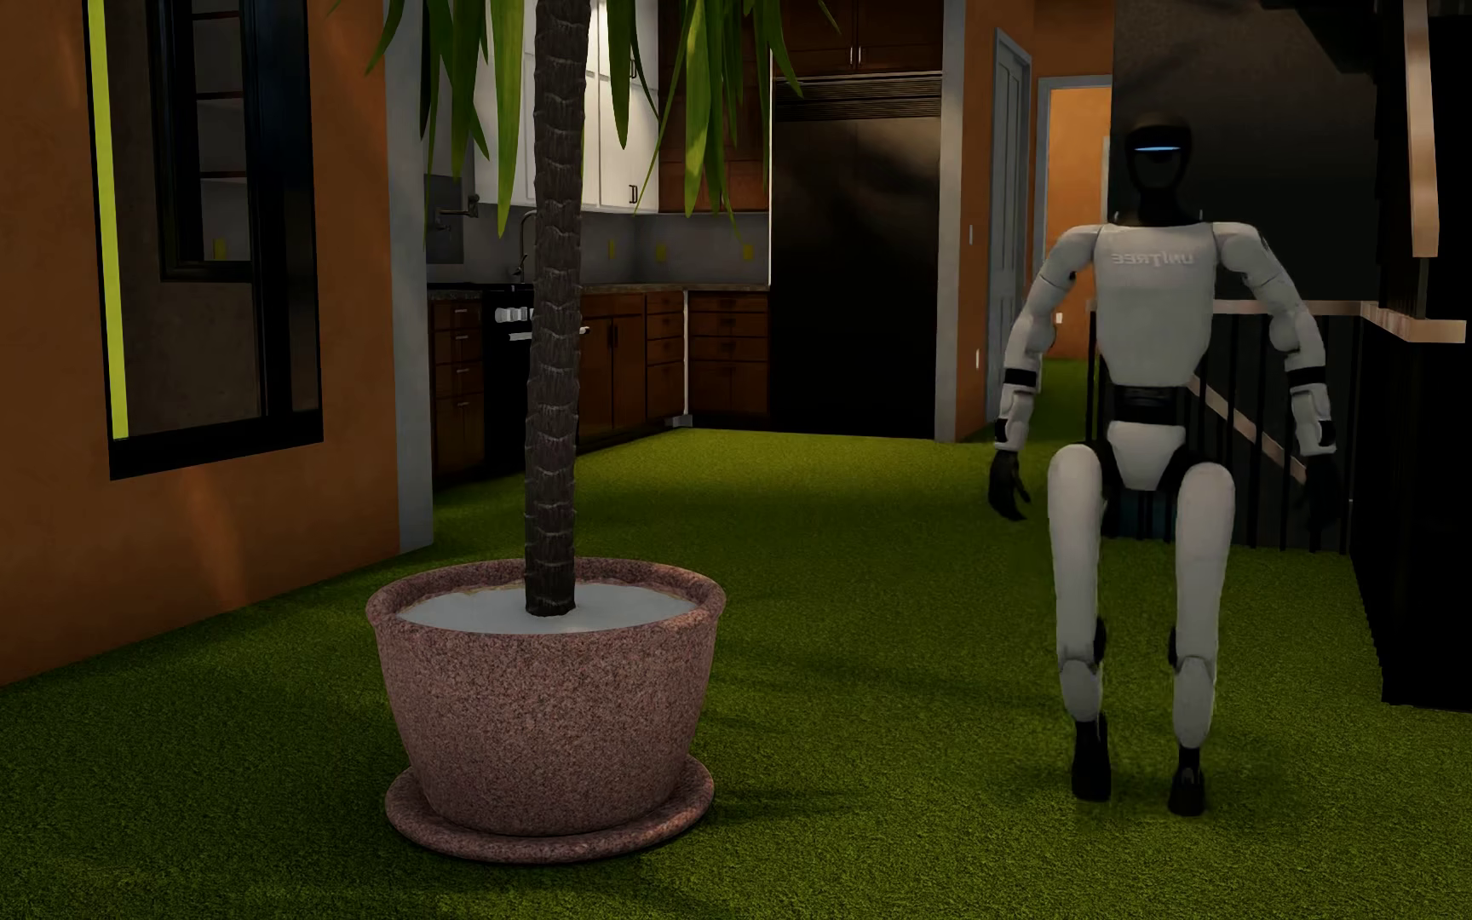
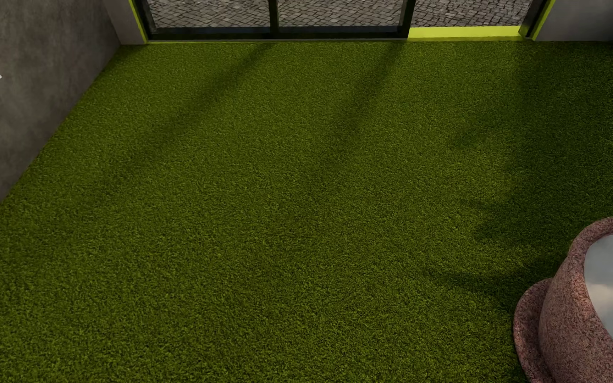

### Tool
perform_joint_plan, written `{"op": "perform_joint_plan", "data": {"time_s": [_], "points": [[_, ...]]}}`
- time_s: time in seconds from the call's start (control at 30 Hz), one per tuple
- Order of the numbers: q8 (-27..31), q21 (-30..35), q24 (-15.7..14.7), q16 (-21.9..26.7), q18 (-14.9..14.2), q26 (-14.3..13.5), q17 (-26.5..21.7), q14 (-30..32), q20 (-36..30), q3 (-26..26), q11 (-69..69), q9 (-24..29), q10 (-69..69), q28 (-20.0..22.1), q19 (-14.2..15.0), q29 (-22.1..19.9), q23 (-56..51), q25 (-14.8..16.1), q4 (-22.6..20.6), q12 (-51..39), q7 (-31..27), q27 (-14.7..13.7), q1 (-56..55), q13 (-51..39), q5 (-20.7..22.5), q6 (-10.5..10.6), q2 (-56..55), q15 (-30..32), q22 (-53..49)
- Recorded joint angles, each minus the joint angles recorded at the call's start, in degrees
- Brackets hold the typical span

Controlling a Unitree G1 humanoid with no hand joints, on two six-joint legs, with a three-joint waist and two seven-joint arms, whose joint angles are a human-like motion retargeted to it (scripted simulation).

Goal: Walk around plant

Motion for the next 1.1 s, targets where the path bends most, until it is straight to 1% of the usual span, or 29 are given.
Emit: {"op": "perform_joint_plan", "data": {"time_s": [0.03,0.1,0.13,0.17,0.2,0.23,0.27,0.3,0.33,0.37,0.4,0.43,0.47,0.5,0.57,0.6,0.67,0.7,0.73,0.77,0.8,0.83,0.87,0.9,0.93,0.97,1.0,1.07,1.1], "points": [[0.0,-1.6,0.0,0.8,0.0,0.0,0.0,1.4,1.0,-1.1,-3.3,0.4,-1.2,0.0,0.0,0.0,-1.2,0.0,-0.2,0.1,0.0,0.0,2.6,0.3,0.6,0.6,-1.9,2.5,0.2],[0.0,-3.6,0.0,2.4,0.0,0.0,0.2,3.9,-0.2,-3.2,-13.3,1.5,-3.1,0.0,0.0,0.0,-2.7,0.0,-1.9,-0.4,0.0,0.0,7.5,0.4,2.1,1.2,-4.3,5.9,0.5],[0.0,-3.3,0.0,2.8,0.0,0.0,0.4,15.3,-0.4,-3.6,-19.3,2.0,-3.5,0.0,0.0,0.0,-2.7,0.0,-3.1,-0.9,0.0,0.0,9.2,0.1,3.4,1.2,-4.9,4.5,0.6],[0.0,-2.6,0.0,2.8,0.0,0.0,0.7,25.4,-0.2,-3.5,-25.9,2.2,-3.2,0.0,0.0,0.0,-1.9,0.0,-3.9,-1.9,0.0,0.0,9.9,-0.4,4.9,1.2,-4.8,0.1,0.9],[0.0,-1.3,0.0,2.4,0.0,0.0,0.9,25.4,0.2,-3.7,-32.4,2.3,-3.0,0.0,0.0,0.0,-0.8,0.0,-4.4,-3.0,0.0,0.0,10.6,-0.7,6.4,1.1,-3.6,-9.8,1.3],[0.0,0.3,0.0,1.7,0.0,0.0,1.0,26.1,1.0,-4.2,-38.1,2.4,-2.9,0.0,0.0,0.0,0.4,0.0,-4.7,-4.2,0.0,0.0,11.4,-0.7,7.3,1.0,-1.8,-13.5,1.4],[0.0,1.9,0.0,0.7,0.0,0.0,1.0,23.1,3.2,-4.8,-40.2,2.0,-2.9,0.0,0.0,0.0,1.7,0.0,-5.1,-4.8,0.0,0.0,11.8,-0.4,7.1,1.0,-1.0,-13.7,0.5],[0.0,3.7,0.0,-0.5,0.0,0.0,0.9,17.9,5.2,-5.3,-38.9,1.4,-6.5,0.0,0.0,0.0,3.0,0.0,-5.1,-5.1,0.0,0.0,12.1,0.2,6.7,1.1,-1.4,-16.6,-1.2],[0.0,5.7,0.0,-1.7,0.0,0.0,0.9,-7.5,7.1,-5.3,-36.9,0.8,11.7,0.0,0.0,0.0,4.6,0.0,-4.2,-5.0,0.0,0.0,12.5,0.6,7.2,1.6,-1.8,-18.4,-3.3],[0.0,8.4,0.0,-3.1,0.0,0.0,1.1,-13.6,8.1,-4.3,-32.9,0.1,15.4,0.0,0.0,0.0,6.2,0.0,-2.6,-4.7,0.0,0.0,12.5,0.7,8.0,2.4,-2.8,-10.3,-4.7],[0.0,10.9,0.0,-4.1,0.0,0.0,1.4,-9.2,8.0,-3.4,-30.5,-0.6,20.8,0.0,0.0,0.0,7.4,0.0,-0.4,-4.4,0.0,0.0,12.1,0.5,8.6,2.5,-3.8,7.4,-5.4],[0.0,11.6,0.0,-4.8,0.0,0.0,1.6,-3.5,7.0,-2.5,-28.4,-0.8,28.5,0.0,0.0,0.0,7.4,0.0,1.7,-4.1,0.0,0.0,9.8,0.3,9.0,1.8,-2.6,3.9,-5.3],[0.0,9.7,0.0,-5.4,0.0,0.0,1.5,0.4,5.2,-2.1,-29.1,-1.0,37.9,0.0,0.0,0.0,5.8,0.0,4.4,-4.7,0.0,0.0,4.8,0.0,8.8,1.5,-0.2,-4.3,-4.7],[0.0,6.3,0.0,-6.0,0.0,0.0,1.1,0.1,3.6,-1.6,-30.0,-1.5,46.7,0.0,0.0,0.0,3.5,0.0,6.4,-5.6,0.0,0.0,-1.9,-0.7,8.7,1.6,1.7,-12.3,-4.1],[0.0,0.1,0.0,-7.0,0.0,0.0,0.5,-4.9,2.4,1.5,-32.9,-1.9,54.9,0.0,0.0,0.0,-0.6,0.0,6.8,-6.1,0.0,0.0,-13.6,-3.1,8.6,1.4,6.8,-23.5,-4.3],[0.0,-2.6,0.0,-7.0,0.0,0.0,0.5,-7.6,2.4,3.0,-32.8,-2.5,53.8,0.0,0.0,0.0,-2.2,0.0,5.8,-5.6,0.0,0.0,-19.3,-4.7,8.3,1.2,9.1,-32.8,-4.9],[0.0,-8.1,0.0,-6.4,0.0,0.0,0.4,-10.1,1.8,5.2,-36.4,-4.1,41.5,0.0,0.0,0.0,-5.8,0.0,1.9,-5.0,0.0,0.0,-28.7,-7.0,7.0,0.5,12.4,-34.0,-5.5],[0.0,-9.9,0.0,-5.9,0.0,0.0,0.3,-9.2,1.5,6.3,-37.0,-4.4,32.1,0.0,0.0,0.0,-7.5,0.0,-0.1,-4.9,0.0,0.0,-30.9,-7.7,6.3,0.0,13.8,-34.5,-4.9],[0.0,-10.6,0.0,-5.5,0.0,0.0,0.2,-6.5,1.3,7.1,-37.5,-4.3,22.5,0.0,0.0,0.0,-8.6,0.0,-1.7,-4.8,0.0,0.0,-31.4,-8.1,5.8,-0.3,16.0,-35.3,-4.2],[0.0,-10.0,0.0,-4.8,0.0,0.0,0.5,-2.5,1.1,7.6,-37.1,-4.3,13.9,0.0,0.0,0.0,-8.7,0.0,-2.7,-4.7,0.0,0.0,-31.5,-8.4,5.5,-0.7,17.6,-36.4,-3.7],[0.0,-8.4,0.0,-4.2,0.0,0.0,0.9,-1.0,1.1,8.1,-35.9,-4.5,9.0,0.0,0.0,0.0,-7.8,0.0,-3.6,-4.3,0.0,0.0,-31.2,-8.4,5.6,-1.3,19.0,-37.7,-3.1],[0.0,-6.4,0.0,-3.9,0.0,0.0,1.1,-2.7,1.2,8.7,-35.2,-4.5,1.0,0.0,0.0,0.0,-6.5,0.0,-4.8,-3.9,0.0,0.0,-30.7,-8.0,5.5,-2.0,20.9,-38.9,-2.4],[0.0,-4.2,0.0,-3.9,0.0,0.0,1.4,3.7,1.6,9.6,-34.0,-4.8,1.2,0.0,0.0,0.0,-4.7,0.0,-5.4,-3.4,0.0,0.0,-31.1,-7.3,5.2,-2.3,22.5,-38.7,-1.4],[0.0,-1.7,0.0,-4.1,0.0,0.0,1.7,11.9,1.8,10.9,-32.4,-5.3,0.9,0.0,0.0,0.0,-2.4,0.0,-5.5,-3.0,0.0,0.0,-30.7,-6.4,4.6,-2.6,23.1,-33.4,-0.2],[0.0,1.4,0.0,-4.6,0.0,0.0,2.4,0.3,0.8,11.9,-28.7,-6.0,8.6,0.0,0.0,0.0,0.5,0.0,-6.3,-2.8,0.0,0.0,-30.5,-5.7,2.9,-4.0,21.8,-27.6,1.6],[0.0,4.9,0.0,-4.8,0.0,0.0,3.3,-3.4,-1.8,11.5,-23.1,-6.6,10.8,0.0,0.0,0.0,3.4,0.0,-7.6,-2.9,0.0,0.0,-30.5,-5.2,0.6,-5.4,18.6,-19.0,3.9],[0.0,7.3,0.0,-4.8,0.0,0.0,3.8,-5.5,-4.6,10.6,-15.1,-6.2,11.4,0.0,0.0,0.0,5.0,0.0,-8.5,-2.8,0.0,0.0,-27.8,-4.4,-2.1,-5.7,14.9,-10.3,5.5],[0.0,6.5,0.0,-4.5,0.0,0.0,2.8,-10.7,-7.3,9.7,3.8,-2.2,9.8,0.0,0.0,0.0,2.7,0.0,-8.8,-0.9,0.0,0.0,-15.3,-2.3,-3.9,-4.6,8.8,-2.6,3.9],[0.0,4.2,0.0,-4.6,0.0,0.0,2.4,-9.1,-7.0,7.2,9.0,-0.6,8.9,0.0,0.0,0.0,0.9,0.0,-9.0,-0.3,0.0,0.0,-9.2,-1.7,-3.8,-3.7,5.9,0.3,2.9]]}}
